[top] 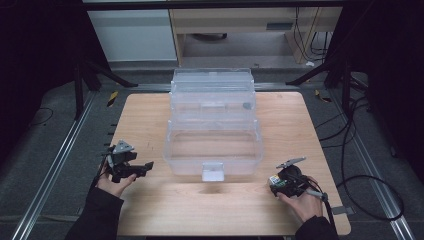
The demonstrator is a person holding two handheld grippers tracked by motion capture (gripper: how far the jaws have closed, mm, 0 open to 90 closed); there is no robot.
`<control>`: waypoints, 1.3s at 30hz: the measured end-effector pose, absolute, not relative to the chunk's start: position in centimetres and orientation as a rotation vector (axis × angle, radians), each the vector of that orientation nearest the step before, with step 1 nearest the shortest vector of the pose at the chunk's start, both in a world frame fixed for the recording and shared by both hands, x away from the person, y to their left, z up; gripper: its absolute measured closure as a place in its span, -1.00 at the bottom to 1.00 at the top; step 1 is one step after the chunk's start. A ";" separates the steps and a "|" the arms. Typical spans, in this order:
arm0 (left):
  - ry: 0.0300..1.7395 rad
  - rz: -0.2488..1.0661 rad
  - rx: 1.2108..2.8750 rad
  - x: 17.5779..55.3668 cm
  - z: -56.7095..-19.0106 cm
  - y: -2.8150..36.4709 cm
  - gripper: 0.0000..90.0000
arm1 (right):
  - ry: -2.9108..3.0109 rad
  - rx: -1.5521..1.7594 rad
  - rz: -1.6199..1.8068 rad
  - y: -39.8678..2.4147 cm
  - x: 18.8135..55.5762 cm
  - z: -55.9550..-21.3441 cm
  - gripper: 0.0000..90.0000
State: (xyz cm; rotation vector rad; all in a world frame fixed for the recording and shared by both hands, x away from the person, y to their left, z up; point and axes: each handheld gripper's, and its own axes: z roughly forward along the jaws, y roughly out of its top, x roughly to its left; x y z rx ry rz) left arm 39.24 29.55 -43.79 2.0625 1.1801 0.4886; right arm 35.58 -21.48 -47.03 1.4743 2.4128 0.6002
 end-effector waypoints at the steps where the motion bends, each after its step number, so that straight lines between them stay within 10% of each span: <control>1: 1.179 0.483 2.059 39.3 -43.8 29.5 -0.51 | 2.416 1.474 0.594 -21.4 35.6 -47.0 -0.02; 23: 1.167 0.518 2.037 39.1 -43.1 29.2 -0.32 | 2.266 1.623 0.543 -27.2 36.6 -46.9 -0.02; 39: 1.137 0.543 1.946 39.4 -39.9 28.9 -0.22 | 2.006 1.472 0.869 -26.9 37.0 -42.9 -0.39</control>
